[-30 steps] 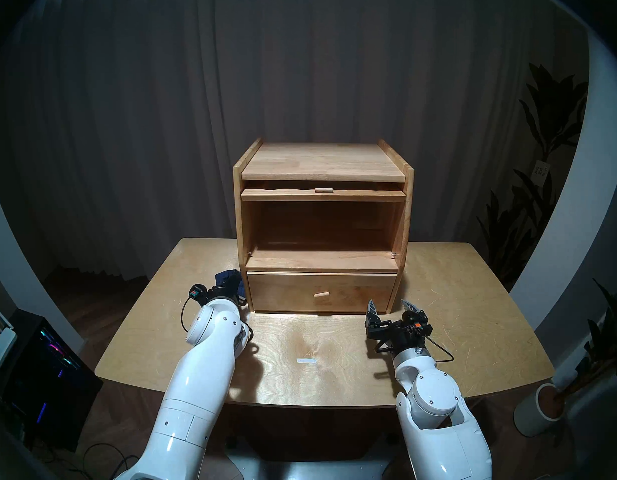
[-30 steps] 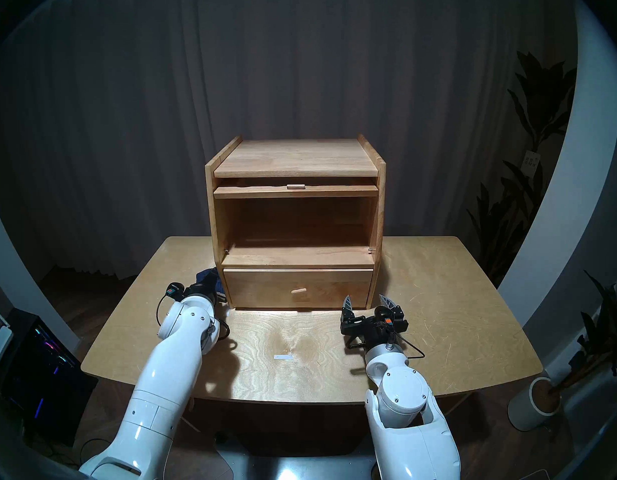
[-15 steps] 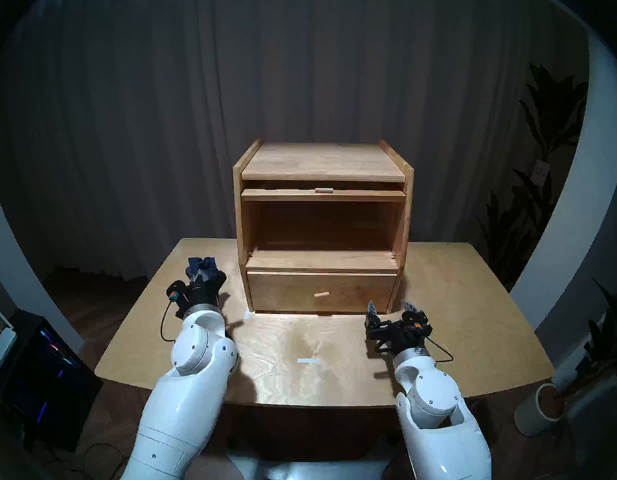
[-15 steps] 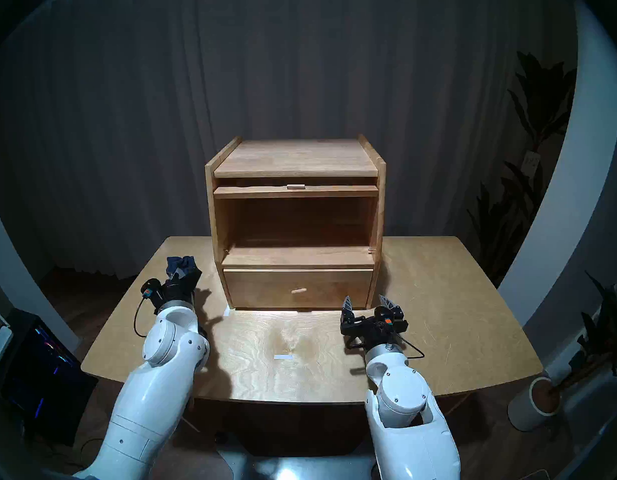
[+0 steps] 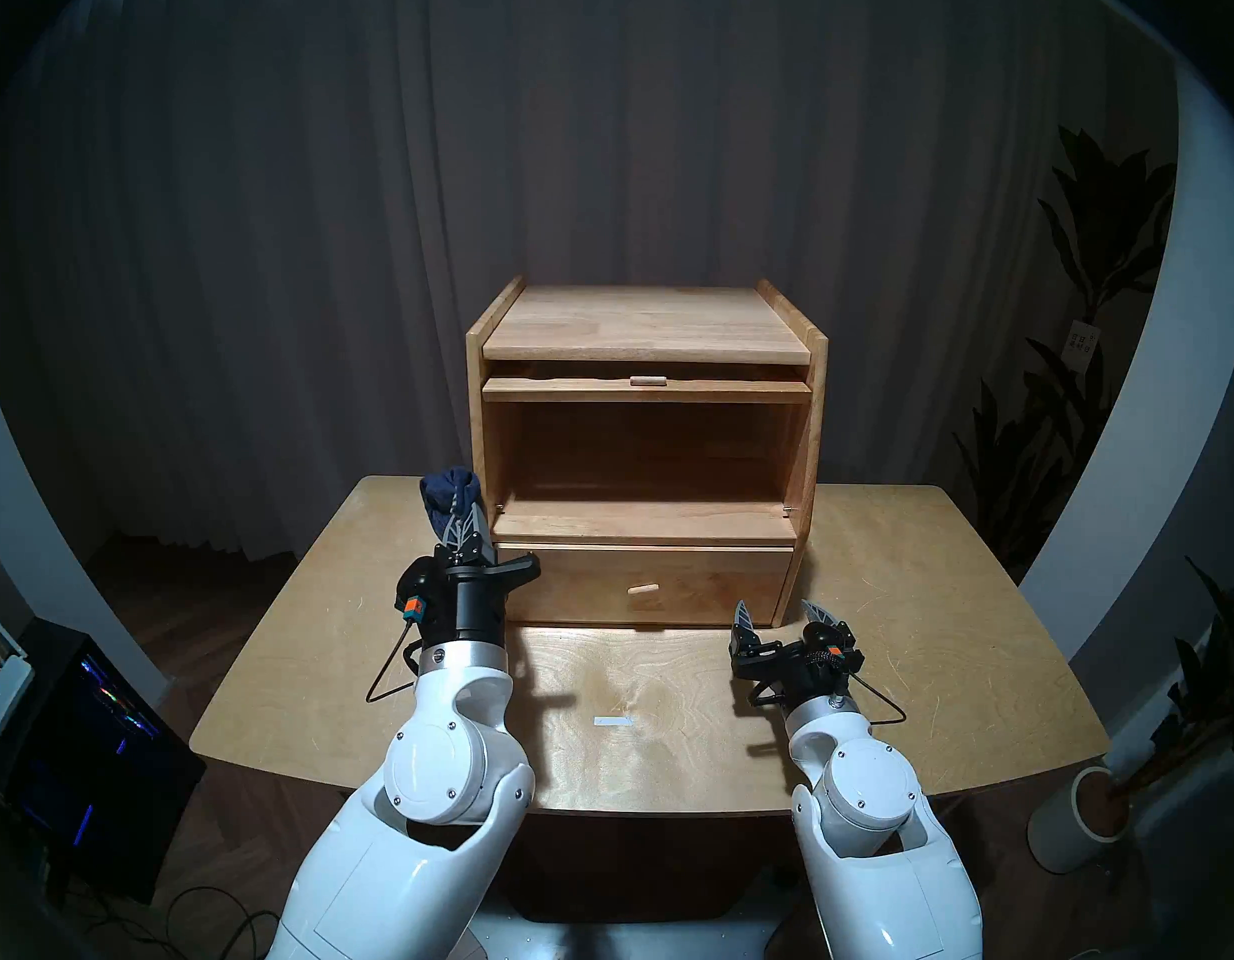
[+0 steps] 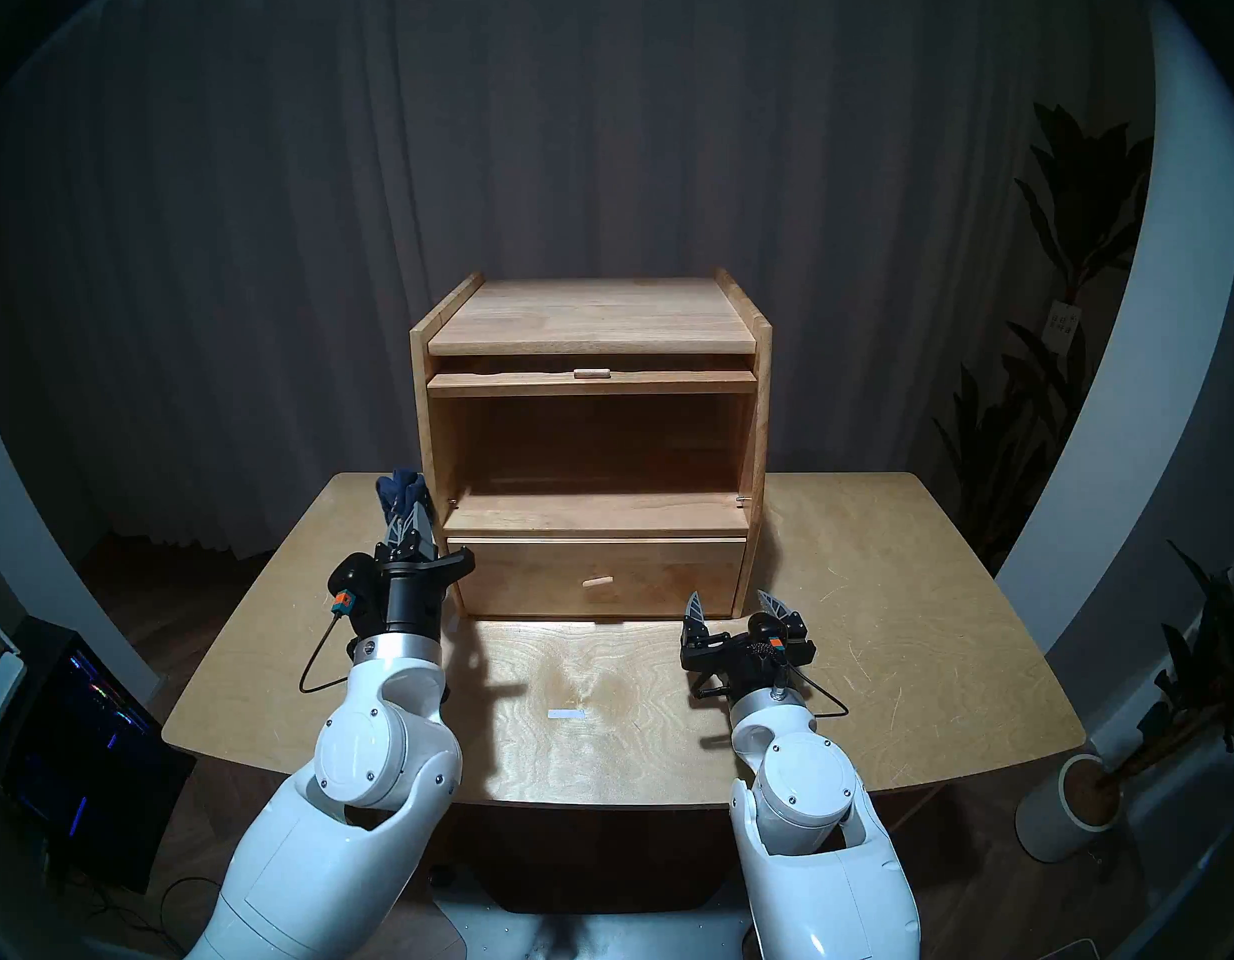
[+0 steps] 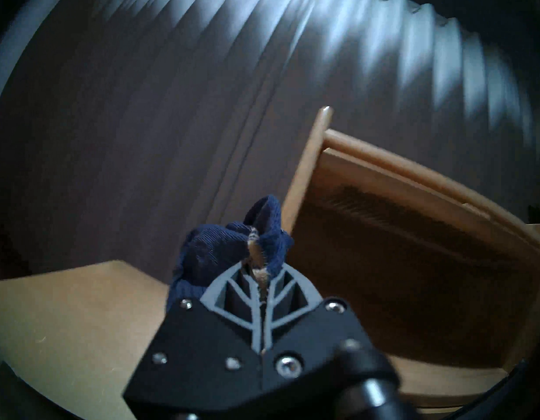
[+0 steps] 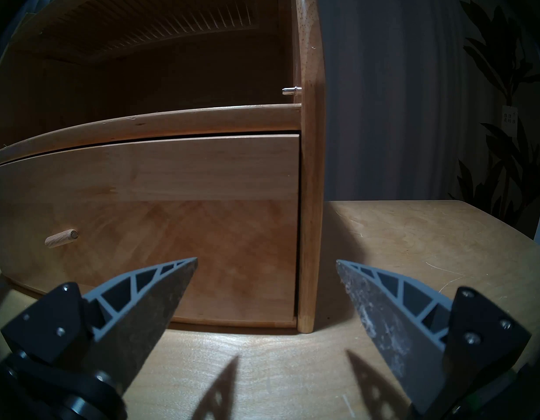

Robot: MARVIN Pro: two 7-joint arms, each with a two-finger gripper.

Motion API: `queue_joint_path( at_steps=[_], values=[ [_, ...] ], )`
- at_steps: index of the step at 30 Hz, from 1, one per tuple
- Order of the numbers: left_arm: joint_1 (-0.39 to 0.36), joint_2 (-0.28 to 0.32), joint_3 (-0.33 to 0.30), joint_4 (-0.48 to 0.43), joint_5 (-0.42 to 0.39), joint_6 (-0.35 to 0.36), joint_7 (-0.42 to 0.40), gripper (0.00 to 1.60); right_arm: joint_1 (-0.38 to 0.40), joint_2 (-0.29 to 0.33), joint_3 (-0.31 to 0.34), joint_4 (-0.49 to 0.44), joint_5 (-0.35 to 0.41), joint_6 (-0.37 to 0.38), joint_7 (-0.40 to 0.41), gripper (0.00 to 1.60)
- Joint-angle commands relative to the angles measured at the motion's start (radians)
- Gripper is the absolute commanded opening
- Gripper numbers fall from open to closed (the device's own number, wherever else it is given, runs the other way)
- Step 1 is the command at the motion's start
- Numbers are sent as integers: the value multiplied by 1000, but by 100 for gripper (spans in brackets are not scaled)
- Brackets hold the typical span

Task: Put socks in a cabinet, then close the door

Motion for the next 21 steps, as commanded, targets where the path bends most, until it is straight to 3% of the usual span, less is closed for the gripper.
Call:
queue_joint_path(
  at_steps=[1,5,8,11,13,21],
  values=[
    [44,45,43,-119,198,-107,-14,0,7,0,1,-24,0,-7,-1,160],
    [81,61,61,-177,332,-145,-4,0,5,0,1,-28,0,-8,-2,160],
    [112,69,57,-200,449,-130,18,0,2,-1,1,-33,-1,-8,-2,160],
    [109,59,47,-173,547,-43,37,0,-1,-1,1,-38,-1,-7,-3,160],
    [75,80,37,-130,555,1,-3,0,0,-1,1,-37,-1,-7,-3,160],
    [-44,17,8,-7,641,153,-56,0,0,0,1,-36,-1,-7,-3,160]
  ],
)
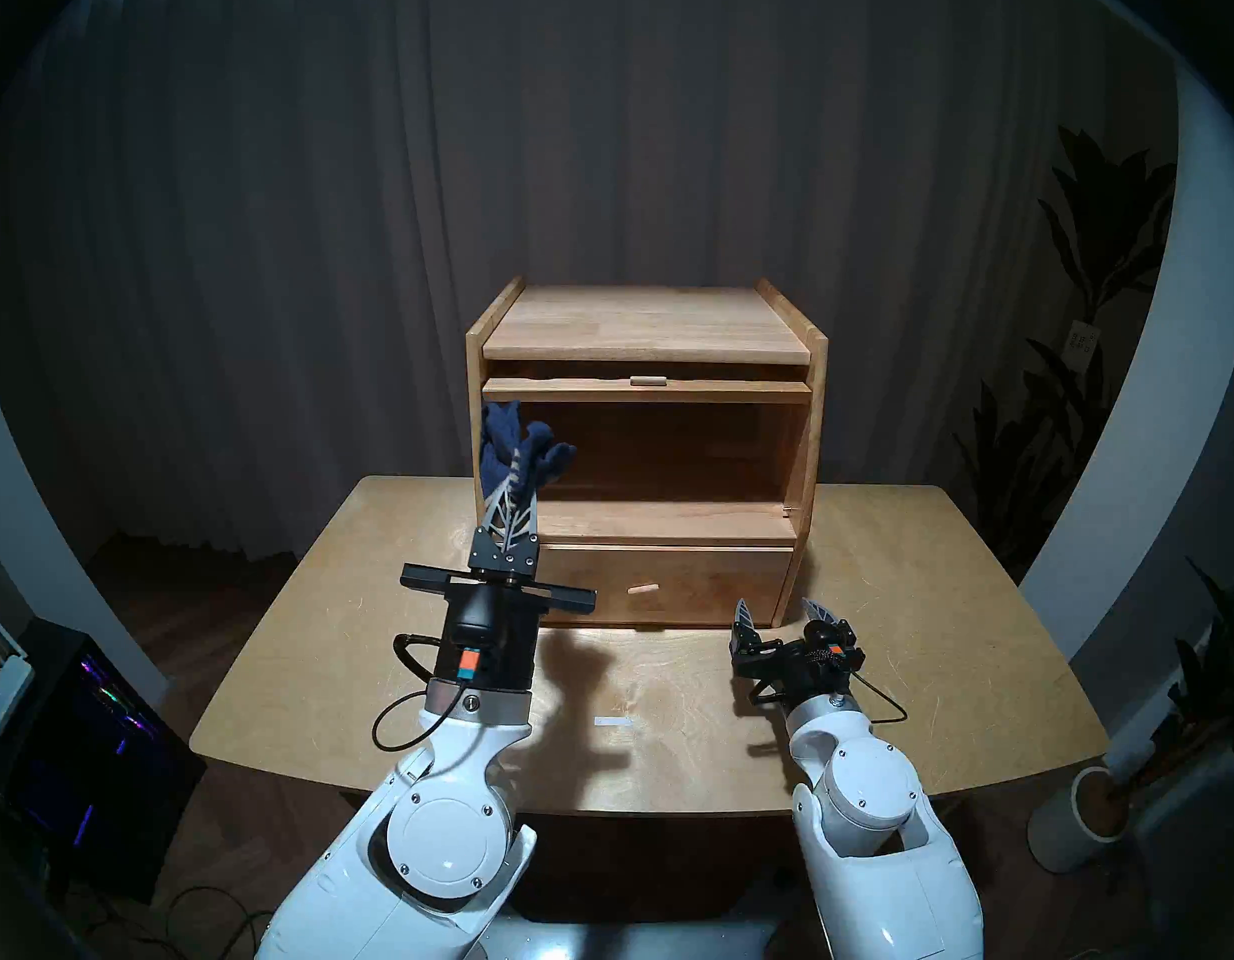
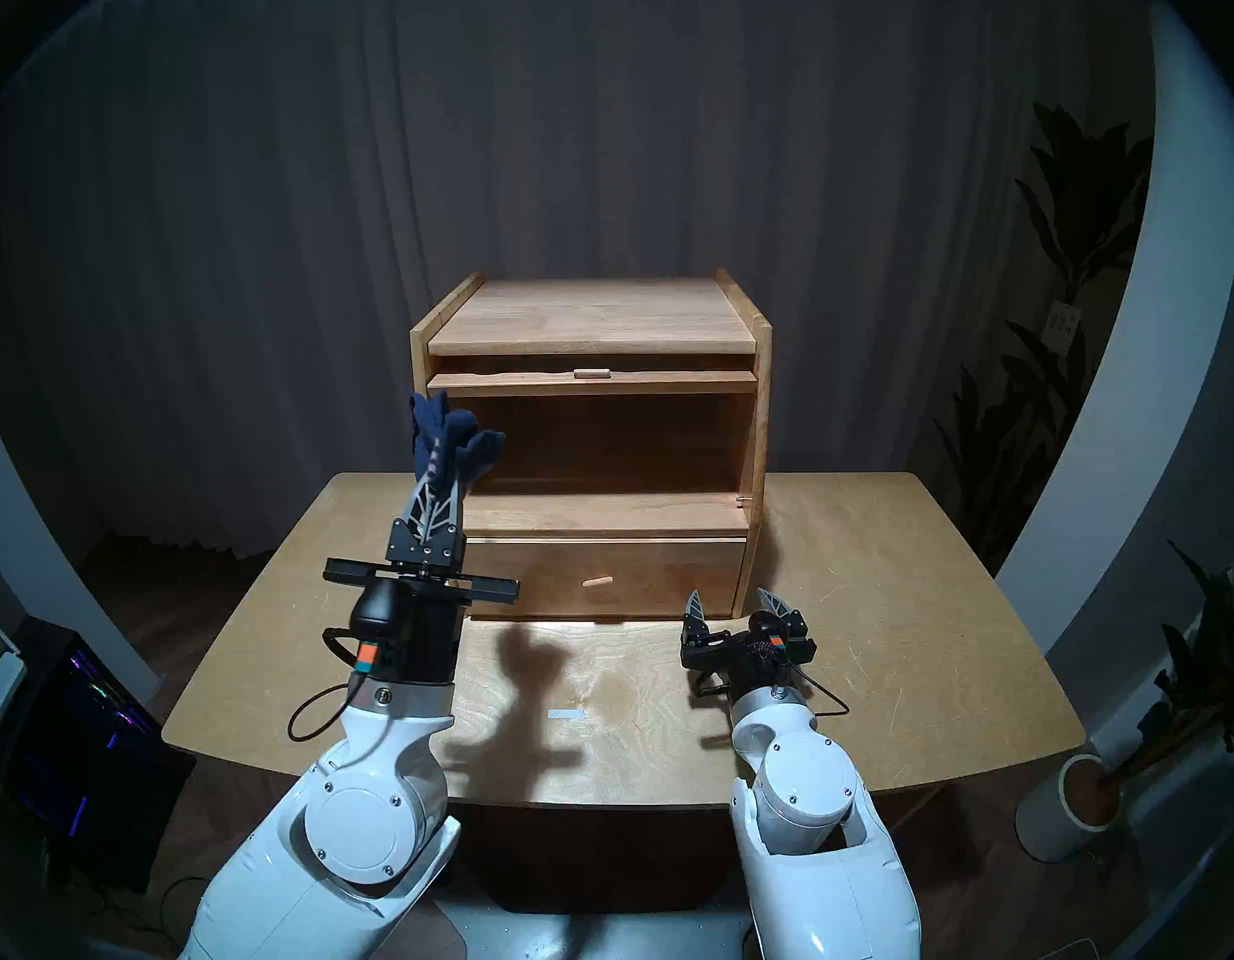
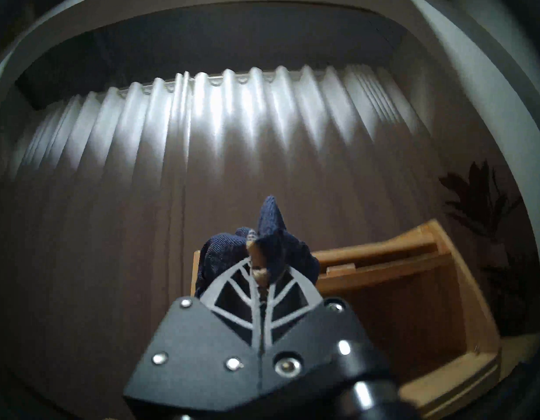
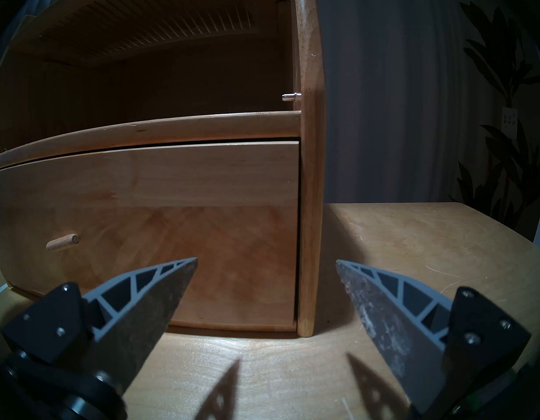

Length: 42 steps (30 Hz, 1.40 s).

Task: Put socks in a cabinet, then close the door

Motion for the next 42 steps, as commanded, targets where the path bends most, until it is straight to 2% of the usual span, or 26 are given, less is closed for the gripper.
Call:
queue_joint_path(
  at_steps=[1,3,4,5,6,8,9,10,12,15,16,17,19,20,22,23,24,27,30,31,32,34,42],
  values=[
    [-122,-47,-20,50,87,133,-62,0,1,-1,1,-29,-1,-7,-2,160],
    [-121,-63,-21,37,76,139,-77,0,1,-1,1,-29,-1,-7,-2,160],
    [-149,-63,-5,26,89,193,-98,0,1,-1,1,-29,-1,-7,-2,160],
    [-145,-77,-9,23,101,200,-109,0,1,-1,1,-29,-1,-7,-2,160],
    [-168,-90,-7,32,112,248,-142,0,1,-1,1,-30,-1,-6,-3,160],
    [-191,-107,-7,36,109,294,-166,0,0,-1,1,-30,-1,-6,-3,160],
    [-191,-107,-7,36,109,294,-166,0,0,-1,1,-30,-1,-6,-3,160],
    [-209,-132,-11,30,81,329,-204,0,0,-1,1,-30,-1,-6,-3,160],
    [-224,-161,-9,31,10,345,-252,0,1,-1,1,-29,-1,-6,-3,160],
    [-242,-176,-2,45,8,382,-286,0,1,-1,1,-29,-1,-6,-3,160],
    [-267,-206,-2,60,-44,412,-331,0,2,0,1,-28,-1,-6,-2,160],
    [-291,-227,-2,72,-87,435,-342,0,2,0,1,-27,0,-6,-2,160],
    [-269,-213,-11,50,-101,446,-350,0,3,0,1,-26,0,-6,-2,160],
    [-306,-253,-24,64,-142,480,-370,0,3,0,1,-25,0,-6,-2,160],
    [-335,-286,-41,76,-156,513,-382,0,3,0,1,-26,0,-6,-2,160],
    [-314,-268,-47,55,-177,519,-388,0,3,0,1,-25,0,-6,-2,160],
    [-339,-294,-54,73,-179,530,-396,0,3,0,1,-25,0,-6,-2,160],
    [-362,-322,-66,87,-197,560,-408,0,3,0,1,-25,0,-6,-2,160],
    [-400,-359,-73,128,-166,580,-404,0,3,0,1,-26,0,-6,-2,160],
    [-384,-343,-76,120,-163,574,-402,0,3,0,1,-26,0,-6,-2,160],
    [-420,-367,-76,161,-145,583,-393,0,3,0,1,-26,0,-6,-2,160],
    [-426,-369,-86,183,-168,587,-392,0,3,0,1,-26,0,-6,-2,160],
    [-487,-391,-80,275,-122,587,-369,0,3,0,1,-26,0,-6,-2,160]
  ],
)
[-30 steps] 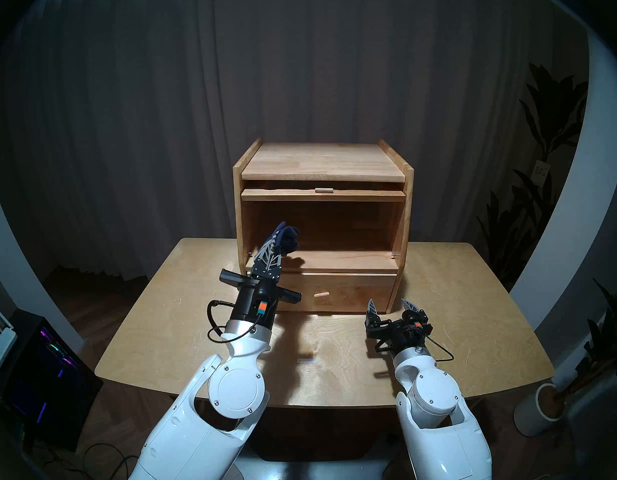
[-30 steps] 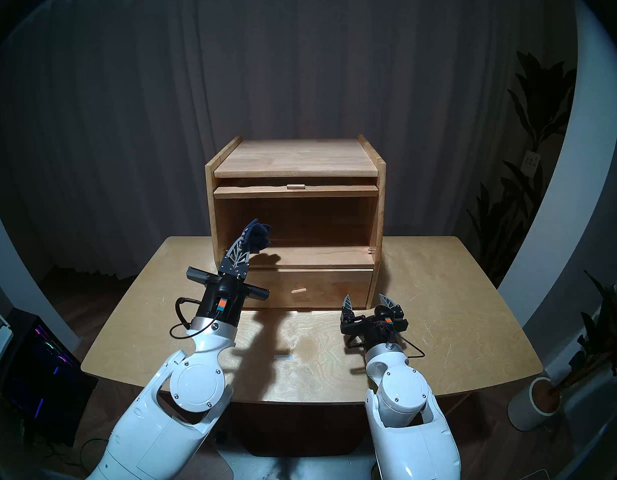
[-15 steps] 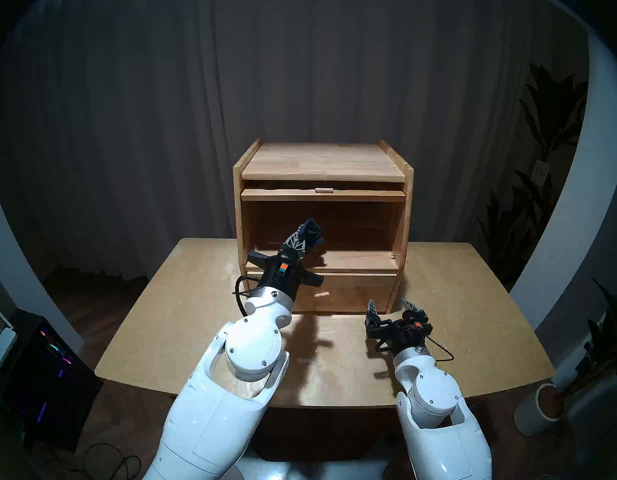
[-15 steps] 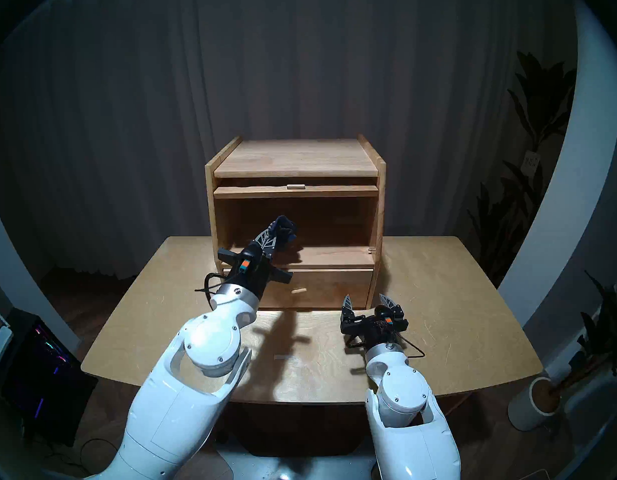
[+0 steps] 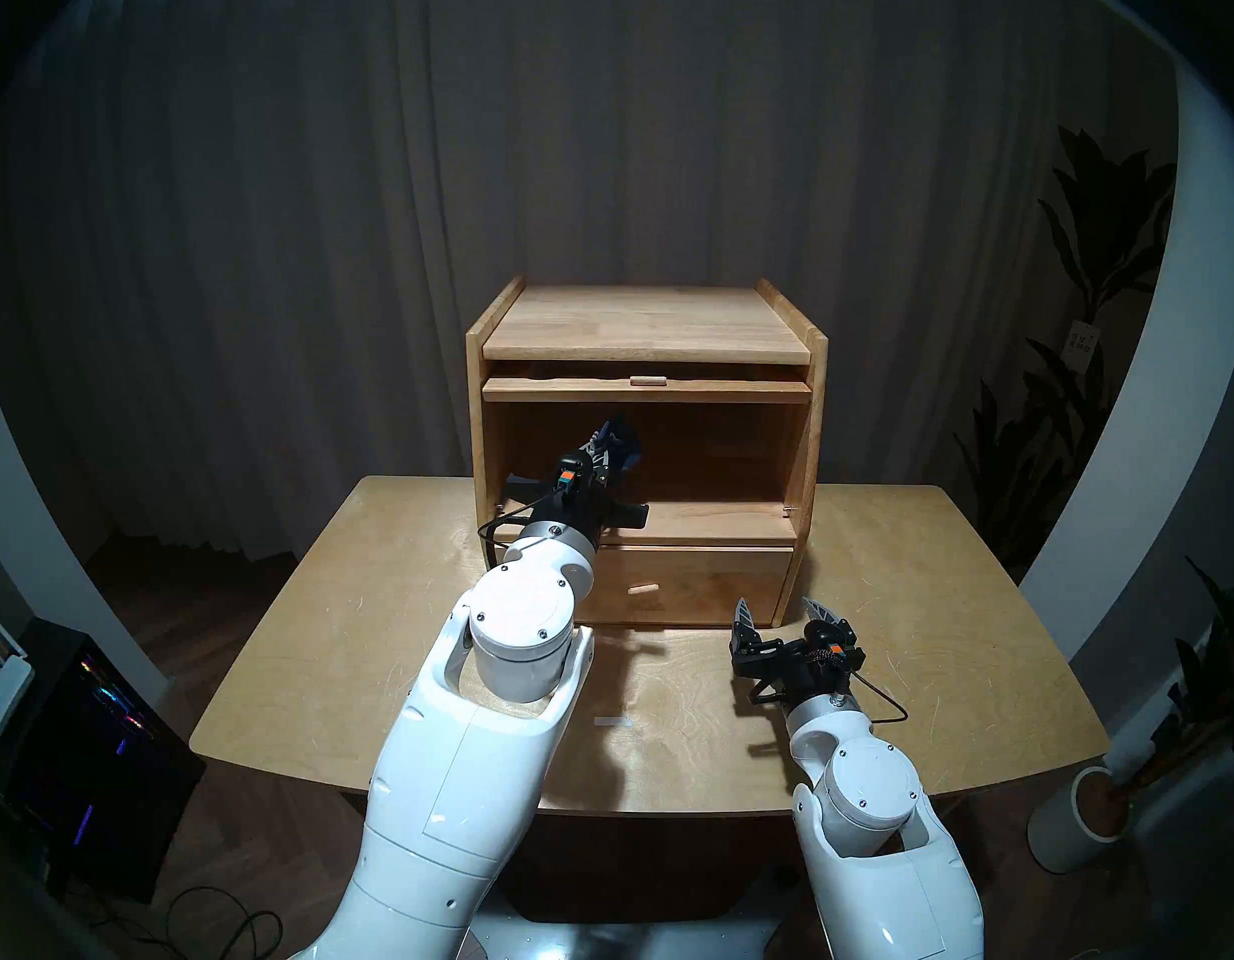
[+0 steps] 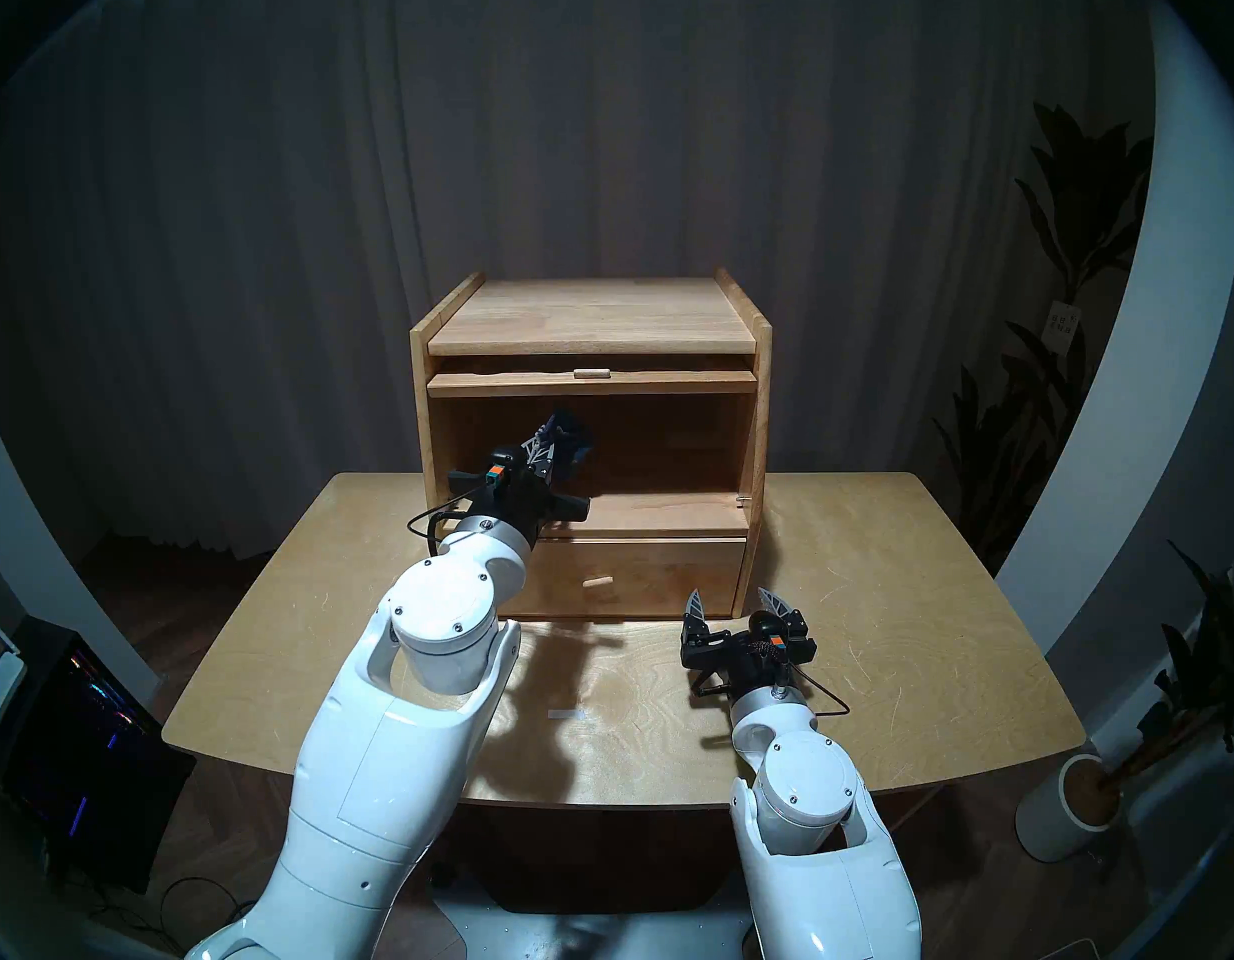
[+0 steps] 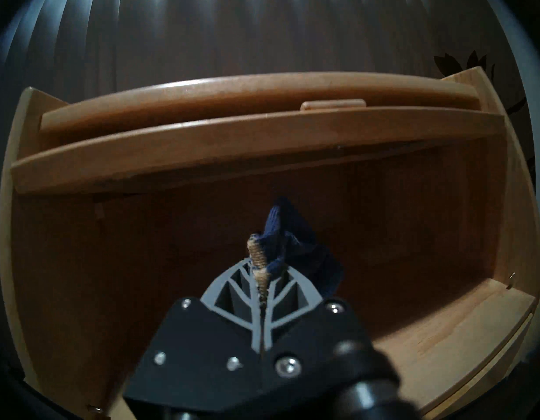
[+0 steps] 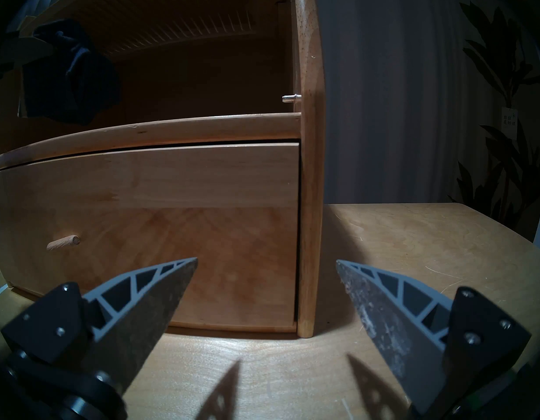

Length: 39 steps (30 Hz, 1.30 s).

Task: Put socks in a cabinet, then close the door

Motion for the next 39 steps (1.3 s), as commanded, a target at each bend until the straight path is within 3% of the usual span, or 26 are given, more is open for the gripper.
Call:
queue_joint_path(
  at_steps=[1,8,9,11,29,39],
  values=[
    [-114,-55,4,55,26,-10,24,0,4,-1,1,-24,-1,-6,-2,160],
    [-167,-78,-15,118,35,-21,40,0,4,0,1,-24,-1,-6,-2,160],
    [-209,-97,-18,160,35,-14,44,0,4,0,1,-24,-1,-6,-2,160],
    [-187,-90,-18,151,32,-24,40,0,4,0,1,-24,-1,-6,-2,160],
    [-334,-195,-94,382,22,-38,48,0,3,0,1,-25,0,-6,-2,160],
    [-424,-216,-117,523,43,-73,60,0,1,0,1,-27,0,-6,-3,160]
  ],
)
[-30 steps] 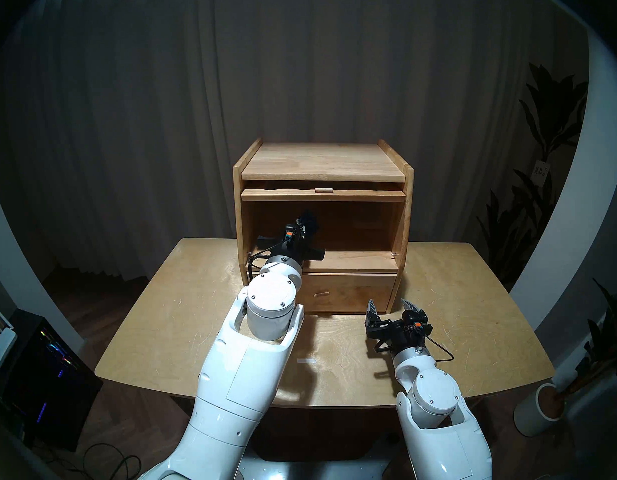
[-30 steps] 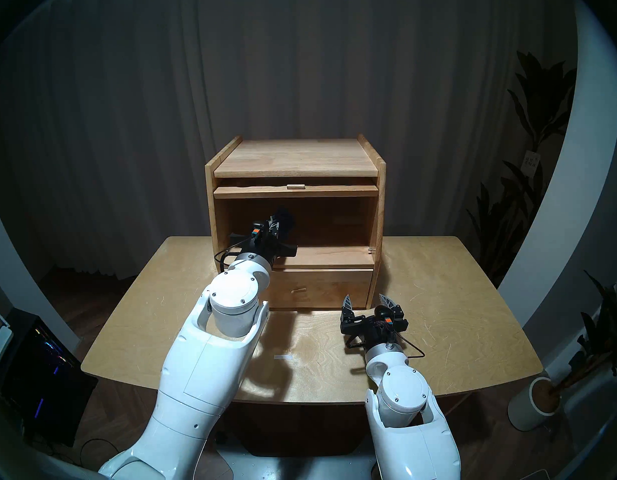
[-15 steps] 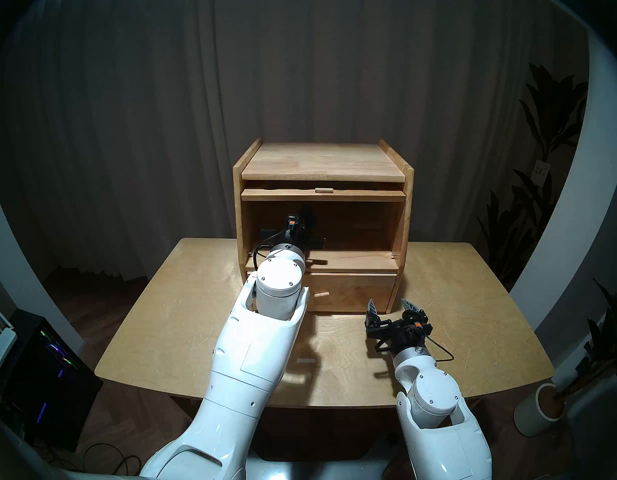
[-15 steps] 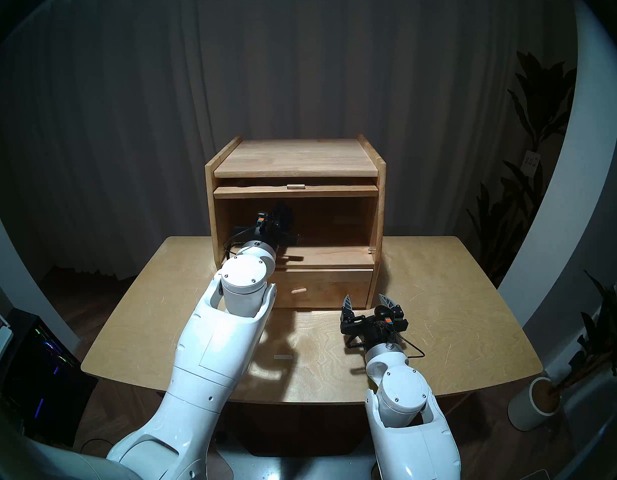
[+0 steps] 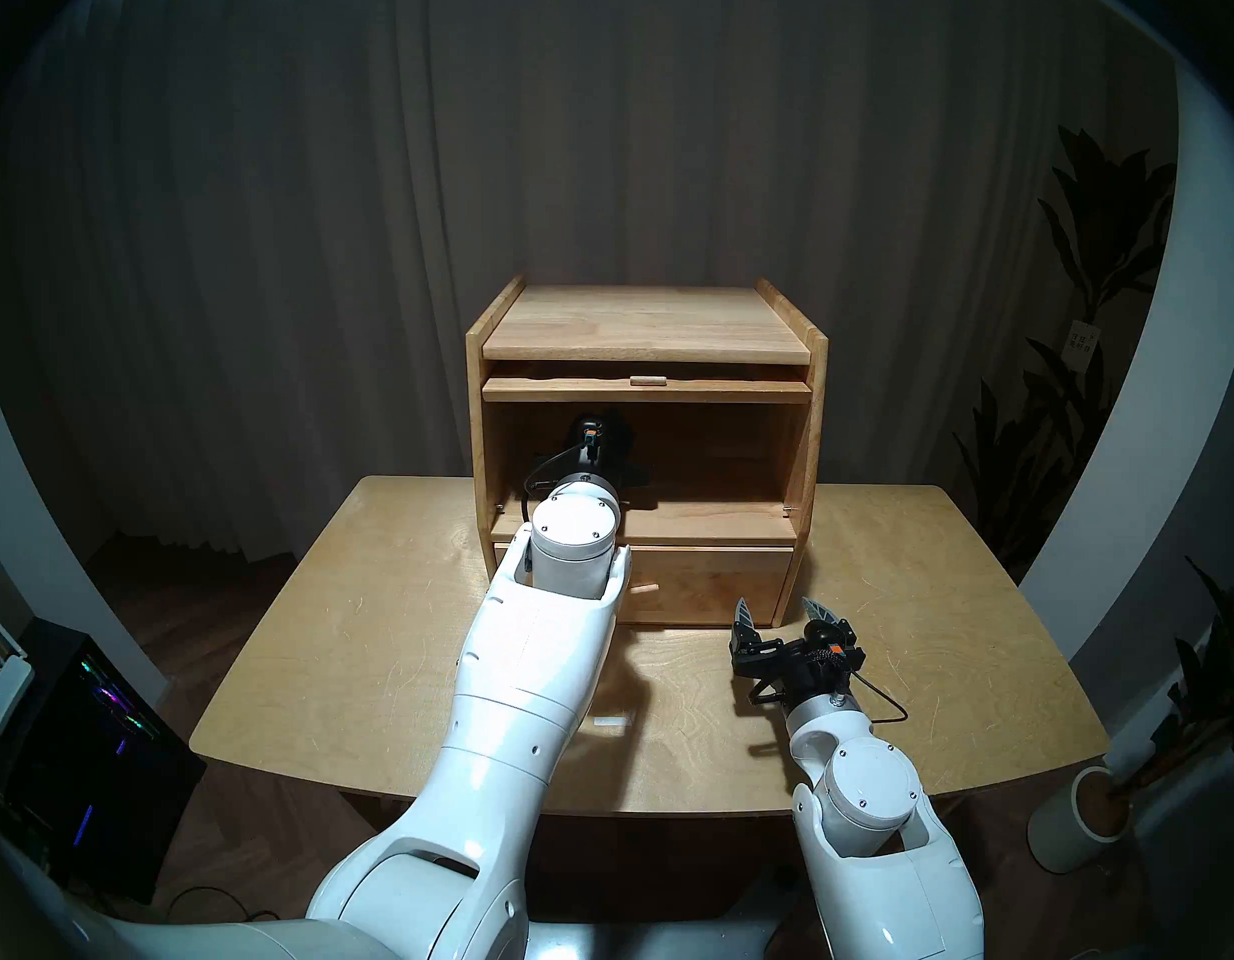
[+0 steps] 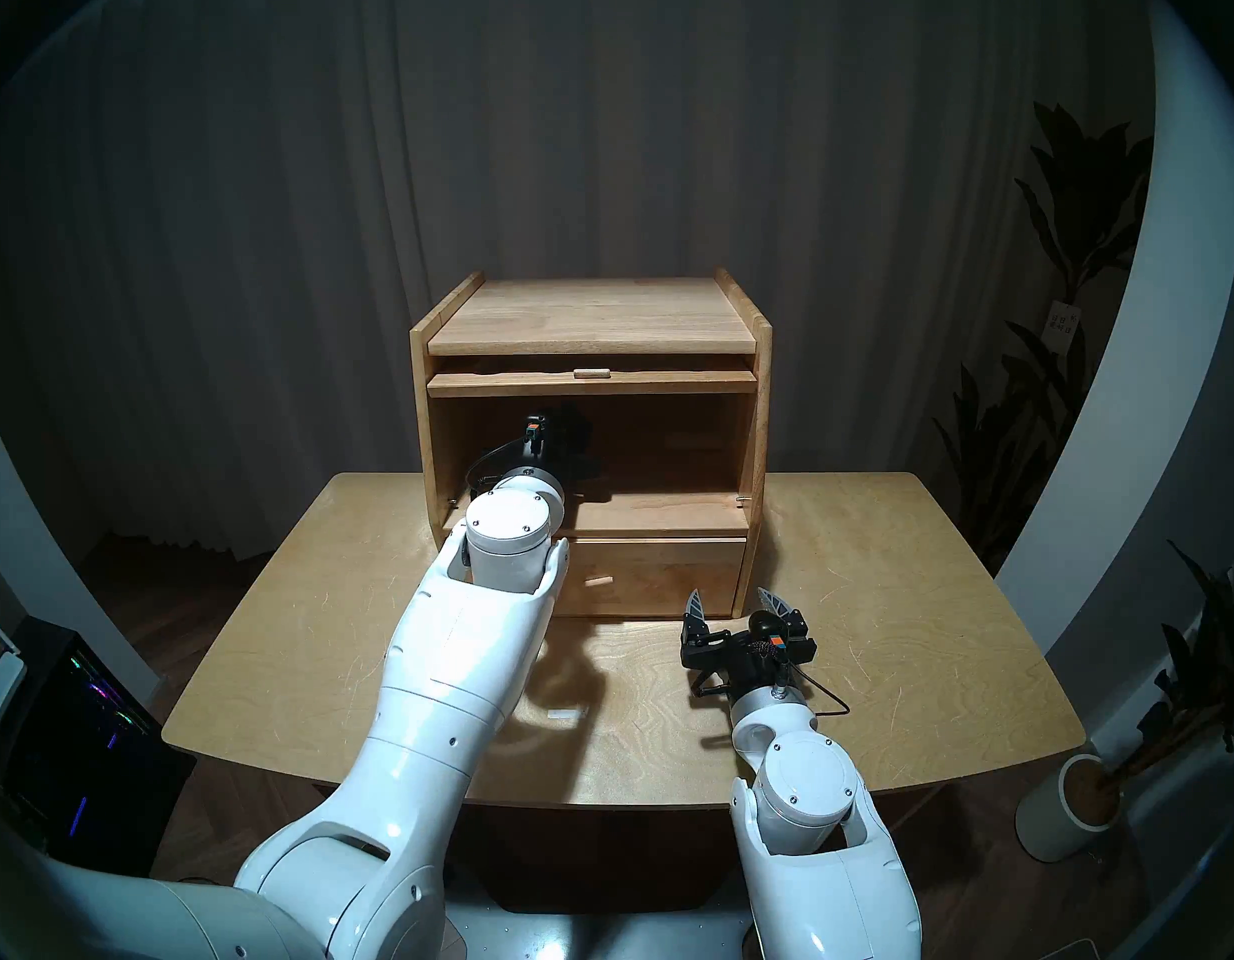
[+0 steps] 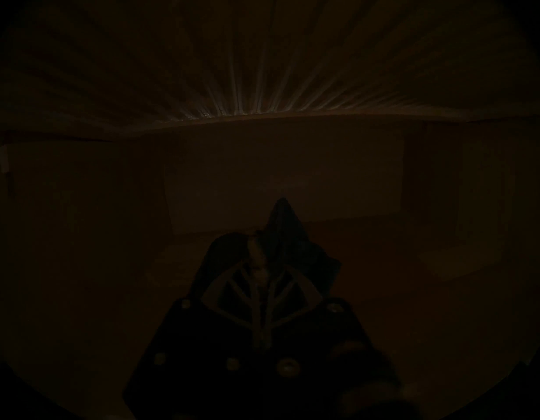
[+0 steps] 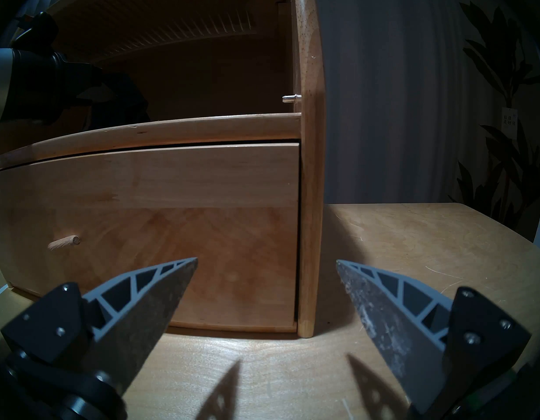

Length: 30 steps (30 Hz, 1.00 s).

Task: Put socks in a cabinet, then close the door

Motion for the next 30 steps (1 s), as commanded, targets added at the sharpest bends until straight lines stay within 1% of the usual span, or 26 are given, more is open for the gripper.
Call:
queue_joint_path(
  at_steps=[1,2,3,4,5,7,8,10,12,16,19,20,21,23,24,25,28,30],
  values=[
    [-110,-33,4,53,32,-43,11,0,1,-1,1,-27,-1,-6,-3,160],
    [-121,-32,12,67,36,-48,21,0,1,-1,1,-28,-1,-6,-3,160],
    [-123,-31,22,69,35,-62,26,16,1,-1,1,-28,-2,-6,-3,160],
    [-110,-36,27,55,40,-68,32,160,1,-1,1,-28,-2,-6,-3,160],
    [-88,-32,41,26,47,-86,28,160,1,-1,1,-28,-2,-6,-3,160],
    [-54,-28,69,-30,64,-100,28,160,1,-1,1,-27,-1,-6,-3,160],
    [-50,-31,76,-35,62,-109,25,160,1,-1,1,-27,-1,-6,-3,160],
    [-33,-18,107,-65,50,-130,28,160,1,-1,1,-27,-1,-6,-3,160],
    [-26,-12,127,-66,34,-153,27,160,2,0,1,-26,-1,-6,-3,160],
    [24,24,176,-116,13,-170,37,160,2,0,1,-26,-1,-6,-3,160],
    [75,62,212,-163,-14,-163,48,160,2,0,1,-26,-1,-6,-3,160],
    [86,69,219,-169,-21,-163,52,160,2,0,1,-26,-1,-6,-3,160],
    [107,82,226,-190,-47,-154,51,160,2,0,1,-26,-1,-6,-3,160],
    [136,101,240,-213,-51,-148,53,160,2,0,1,-25,-1,-6,-3,160],
    [153,110,247,-229,-66,-145,54,160,3,0,1,-25,-1,-6,-3,160],
    [193,131,267,-260,-70,-135,53,160,3,0,1,-25,-1,-6,-3,160],
    [212,138,276,-275,-78,-121,52,160,3,0,1,-24,-1,-6,-3,160],
    [245,157,281,-305,-85,-123,58,160,3,0,1,-24,0,-6,-3,160]
  ],
)
